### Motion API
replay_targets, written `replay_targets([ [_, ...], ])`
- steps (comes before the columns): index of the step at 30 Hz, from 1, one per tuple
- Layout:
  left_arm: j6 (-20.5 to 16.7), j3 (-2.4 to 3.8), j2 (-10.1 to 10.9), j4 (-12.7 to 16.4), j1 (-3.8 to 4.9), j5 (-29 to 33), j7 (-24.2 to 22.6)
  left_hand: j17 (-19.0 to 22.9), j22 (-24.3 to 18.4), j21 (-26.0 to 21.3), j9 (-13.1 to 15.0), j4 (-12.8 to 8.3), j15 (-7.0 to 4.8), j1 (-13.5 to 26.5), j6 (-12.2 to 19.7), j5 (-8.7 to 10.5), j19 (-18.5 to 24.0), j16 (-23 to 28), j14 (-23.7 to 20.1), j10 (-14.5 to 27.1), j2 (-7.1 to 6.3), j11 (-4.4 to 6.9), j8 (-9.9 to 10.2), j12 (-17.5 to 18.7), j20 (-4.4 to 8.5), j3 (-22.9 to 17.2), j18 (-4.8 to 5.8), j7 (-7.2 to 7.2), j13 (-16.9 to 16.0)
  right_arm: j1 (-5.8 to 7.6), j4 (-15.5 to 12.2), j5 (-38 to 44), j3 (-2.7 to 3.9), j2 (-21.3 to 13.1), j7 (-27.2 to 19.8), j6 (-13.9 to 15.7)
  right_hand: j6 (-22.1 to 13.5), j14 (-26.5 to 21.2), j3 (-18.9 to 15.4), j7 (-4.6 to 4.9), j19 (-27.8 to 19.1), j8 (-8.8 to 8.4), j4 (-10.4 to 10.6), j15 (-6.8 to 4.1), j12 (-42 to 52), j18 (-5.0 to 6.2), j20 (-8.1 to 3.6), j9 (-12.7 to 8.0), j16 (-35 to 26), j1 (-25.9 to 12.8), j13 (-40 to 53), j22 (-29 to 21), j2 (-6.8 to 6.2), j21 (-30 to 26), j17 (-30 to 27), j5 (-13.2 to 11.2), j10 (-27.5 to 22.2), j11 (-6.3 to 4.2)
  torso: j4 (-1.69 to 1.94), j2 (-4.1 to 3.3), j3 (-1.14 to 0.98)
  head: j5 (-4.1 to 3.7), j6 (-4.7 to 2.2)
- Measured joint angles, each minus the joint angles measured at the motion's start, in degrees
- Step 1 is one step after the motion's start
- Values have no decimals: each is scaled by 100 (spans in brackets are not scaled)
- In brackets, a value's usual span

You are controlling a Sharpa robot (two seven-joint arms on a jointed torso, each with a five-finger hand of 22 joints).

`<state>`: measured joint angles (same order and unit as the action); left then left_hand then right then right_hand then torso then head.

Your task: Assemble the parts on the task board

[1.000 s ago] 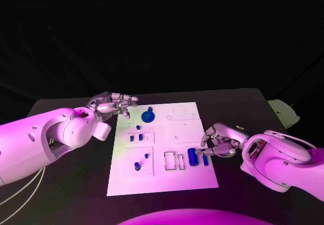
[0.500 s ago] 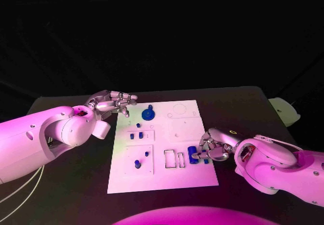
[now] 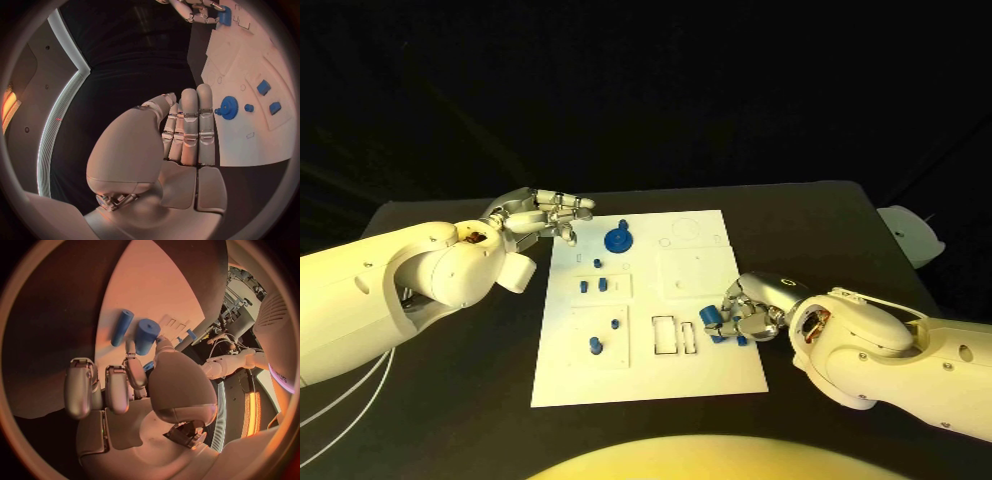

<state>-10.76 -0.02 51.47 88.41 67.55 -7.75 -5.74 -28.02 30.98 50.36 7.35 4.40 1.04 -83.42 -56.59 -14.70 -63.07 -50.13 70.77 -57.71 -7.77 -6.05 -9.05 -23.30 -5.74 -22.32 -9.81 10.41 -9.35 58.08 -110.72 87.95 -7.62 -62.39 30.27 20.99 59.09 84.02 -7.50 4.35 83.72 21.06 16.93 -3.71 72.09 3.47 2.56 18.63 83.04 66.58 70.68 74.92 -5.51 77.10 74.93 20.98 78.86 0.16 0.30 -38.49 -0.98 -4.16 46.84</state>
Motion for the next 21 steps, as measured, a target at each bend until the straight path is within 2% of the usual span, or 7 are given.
replay_targets([
  [7, -2, 0, 20, 11, 0, 0, 0, 0, -6, 0, 0, 0, 0, 0, 21, 0, 0, 0, 0, 0, 0, 0, 0, 0, 0, 0, 0, 21, 0, -89, 98, 173, 30, 174, 53, -71, 13, 0, -16, -10, 0, 92, -16, 0, 0, 0, 0, 75, -1, 1, 31, -1, 1, 0, 0, 120, 0, 0, 1, 3, -2, 39, 18],
  [12, -2, 0, 32, 19, 0, 0, 2, 0, -6, 0, 0, 0, 0, 0, 21, 0, 0, 0, 0, 0, 0, 0, 0, 0, 0, 0, 0, 21, 0, -115, 115, 268, 40, 245, 59, -74, 20, 0, -17, -16, 0, 122, -16, 0, 0, 1, 0, 102, 23, 34, 67, -1, 93, 0, -1, 205, 22, -22, 0, 4, -2, 47, 24],
  [19, -2, 0, 40, 22, 0, 0, 3, -1, -6, 0, 1, 0, 0, 0, 21, 0, 0, 0, 0, 0, 0, 0, 0, 0, 0, 0, 0, 21, -1, -137, 109, 336, 36, 272, 65, -14, 40, -2, -20, -58, 3, 157, -18, -2, 69, 1, -3, 180, 69, 153, 187, -1, 259, 118, -1, 567, 86, -86, -2, 5, 0, 52, 27],
  [21, -2, 0, 41, 23, 0, 0, 3, -1, -6, 0, 1, 0, 0, 0, 21, 0, 0, 0, 0, 0, 0, 0, 0, 0, 0, 0, 0, 21, -1, -148, 92, 345, 29, 262, 69, 33, 50, 1, -32, -70, 21, 175, -17, -41, 90, 0, -22, 189, 80, 200, 213, -1, 305, 134, -1, 679, 104, -104, -3, 7, 0, 53, 26],
])
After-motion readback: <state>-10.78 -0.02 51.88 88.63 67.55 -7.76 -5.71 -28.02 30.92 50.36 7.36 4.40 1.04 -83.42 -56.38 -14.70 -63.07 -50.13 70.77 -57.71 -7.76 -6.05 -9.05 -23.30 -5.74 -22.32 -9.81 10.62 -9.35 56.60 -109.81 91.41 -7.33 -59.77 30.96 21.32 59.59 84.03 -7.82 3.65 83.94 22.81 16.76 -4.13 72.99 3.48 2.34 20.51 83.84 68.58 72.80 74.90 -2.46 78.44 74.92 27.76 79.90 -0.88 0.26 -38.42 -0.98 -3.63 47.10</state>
